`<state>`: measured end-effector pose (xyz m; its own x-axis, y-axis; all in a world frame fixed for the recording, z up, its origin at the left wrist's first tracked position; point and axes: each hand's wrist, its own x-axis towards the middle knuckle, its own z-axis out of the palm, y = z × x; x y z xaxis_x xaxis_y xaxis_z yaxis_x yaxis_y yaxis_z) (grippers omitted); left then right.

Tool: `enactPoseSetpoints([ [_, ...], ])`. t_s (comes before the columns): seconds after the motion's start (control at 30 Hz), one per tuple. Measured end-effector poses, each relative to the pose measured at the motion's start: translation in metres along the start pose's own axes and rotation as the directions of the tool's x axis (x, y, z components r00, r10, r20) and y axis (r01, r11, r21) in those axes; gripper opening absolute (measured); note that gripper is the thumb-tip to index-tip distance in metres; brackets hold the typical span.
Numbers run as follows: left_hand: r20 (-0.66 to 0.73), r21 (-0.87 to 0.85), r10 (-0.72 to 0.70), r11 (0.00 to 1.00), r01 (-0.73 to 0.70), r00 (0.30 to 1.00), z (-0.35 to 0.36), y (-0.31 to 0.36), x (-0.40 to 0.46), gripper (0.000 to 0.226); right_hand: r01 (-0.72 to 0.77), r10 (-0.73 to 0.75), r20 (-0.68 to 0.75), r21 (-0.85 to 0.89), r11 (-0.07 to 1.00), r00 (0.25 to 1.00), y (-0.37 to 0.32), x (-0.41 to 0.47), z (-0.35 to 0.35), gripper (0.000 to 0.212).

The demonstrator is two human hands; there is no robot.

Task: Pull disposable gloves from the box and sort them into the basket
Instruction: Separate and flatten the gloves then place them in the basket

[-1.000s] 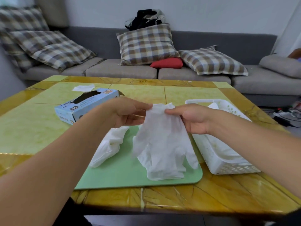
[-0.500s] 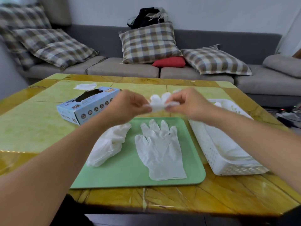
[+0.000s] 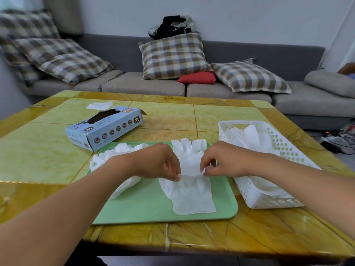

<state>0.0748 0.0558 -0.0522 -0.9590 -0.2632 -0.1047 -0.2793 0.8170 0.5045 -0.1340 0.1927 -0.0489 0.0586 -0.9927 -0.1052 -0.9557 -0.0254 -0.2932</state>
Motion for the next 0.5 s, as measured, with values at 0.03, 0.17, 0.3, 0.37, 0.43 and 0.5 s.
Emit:
enactPoseSetpoints([
  [0.03, 0.004, 0.002, 0.013, 1.000, -0.013, 1.000, 0.000, 0.002, -0.001, 0.007, 0.007, -0.007, 0.007, 0.002, 1.000, 1.000, -0.002, -0.001, 0.000, 0.009],
  [0.17, 0.059, 0.017, 0.053, 0.998, -0.054, 0.997, 0.004, 0.010, -0.005, 0.005, 0.034, -0.030, 0.036, -0.107, 0.994, 0.999, -0.011, -0.005, 0.005, 0.015],
  [0.3, 0.110, 0.037, 0.062, 0.997, -0.067, 0.992, 0.010, 0.017, -0.007, 0.007, 0.041, -0.030, 0.067, -0.171, 0.984, 0.997, -0.019, -0.007, 0.007, 0.019],
  [0.37, 0.141, 0.056, 0.066, 0.996, -0.075, 0.988, 0.015, 0.019, -0.007, 0.007, 0.064, -0.042, 0.112, -0.206, 0.976, 0.993, -0.024, -0.008, 0.009, 0.020],
  [0.43, 0.166, 0.083, 0.065, 0.993, -0.080, 0.984, 0.019, 0.021, -0.006, 0.006, 0.087, -0.055, 0.147, -0.223, 0.971, 0.988, -0.028, -0.009, 0.011, 0.022],
  [0.5, 0.185, 0.080, 0.066, 0.993, -0.082, 0.981, 0.022, 0.023, -0.005, 0.006, 0.098, -0.063, 0.172, -0.203, 0.974, 0.983, -0.029, -0.009, 0.011, 0.023],
])
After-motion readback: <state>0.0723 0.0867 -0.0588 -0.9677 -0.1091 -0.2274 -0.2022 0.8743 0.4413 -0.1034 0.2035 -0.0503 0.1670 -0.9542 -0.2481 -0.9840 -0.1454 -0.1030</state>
